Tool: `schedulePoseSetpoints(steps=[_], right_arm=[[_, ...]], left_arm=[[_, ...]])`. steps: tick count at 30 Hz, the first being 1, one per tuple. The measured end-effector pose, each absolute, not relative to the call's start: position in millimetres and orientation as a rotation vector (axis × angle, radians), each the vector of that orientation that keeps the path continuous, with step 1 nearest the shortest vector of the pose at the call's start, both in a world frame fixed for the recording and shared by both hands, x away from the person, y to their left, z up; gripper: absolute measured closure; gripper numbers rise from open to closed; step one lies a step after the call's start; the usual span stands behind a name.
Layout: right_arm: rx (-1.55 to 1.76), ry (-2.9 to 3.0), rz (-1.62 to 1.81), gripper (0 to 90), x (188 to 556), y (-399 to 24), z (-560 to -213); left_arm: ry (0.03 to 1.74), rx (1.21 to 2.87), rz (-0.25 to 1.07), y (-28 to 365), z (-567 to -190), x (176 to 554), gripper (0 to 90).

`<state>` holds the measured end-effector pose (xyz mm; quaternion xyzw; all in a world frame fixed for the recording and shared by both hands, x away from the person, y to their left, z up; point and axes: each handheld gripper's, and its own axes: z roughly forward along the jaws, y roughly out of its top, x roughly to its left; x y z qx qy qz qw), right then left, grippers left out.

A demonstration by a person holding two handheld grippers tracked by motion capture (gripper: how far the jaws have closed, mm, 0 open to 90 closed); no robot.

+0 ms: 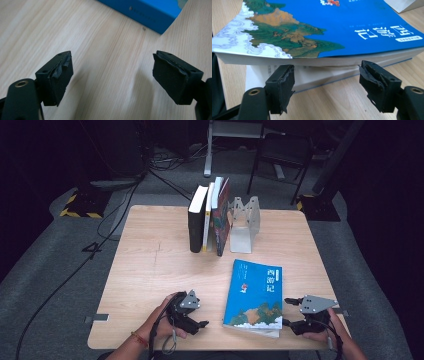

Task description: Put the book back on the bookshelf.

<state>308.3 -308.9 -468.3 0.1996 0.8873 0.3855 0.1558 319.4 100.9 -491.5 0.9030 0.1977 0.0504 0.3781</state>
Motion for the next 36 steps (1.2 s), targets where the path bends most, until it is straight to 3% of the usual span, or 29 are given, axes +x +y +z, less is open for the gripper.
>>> schedulePoseSetpoints(steps=[15, 28, 31, 36], right_arm=[[0.623, 2.415, 1.237, 26.8, 315.2, -297.6, -445.9], [0.637, 2.369, 1.269, 26.7, 320.8, -286.8, -439.2], [0.634, 2.365, 1.265, 26.7, 320.3, -286.8, -439.2], [0.629, 2.370, 1.266, 27.0, 319.7, -289.3, -440.7]], left_arm=[[0.256, 2.293, 0.132, 8.2, -462.6, 292.4, 20.3], [0.384, 2.268, 0.220, -49.1, -469.2, 295.9, 19.2], [0.437, 2.251, 0.283, -54.6, -471.2, 297.5, 24.5], [0.468, 2.215, 0.280, -47.5, -469.5, 304.2, 47.7]])
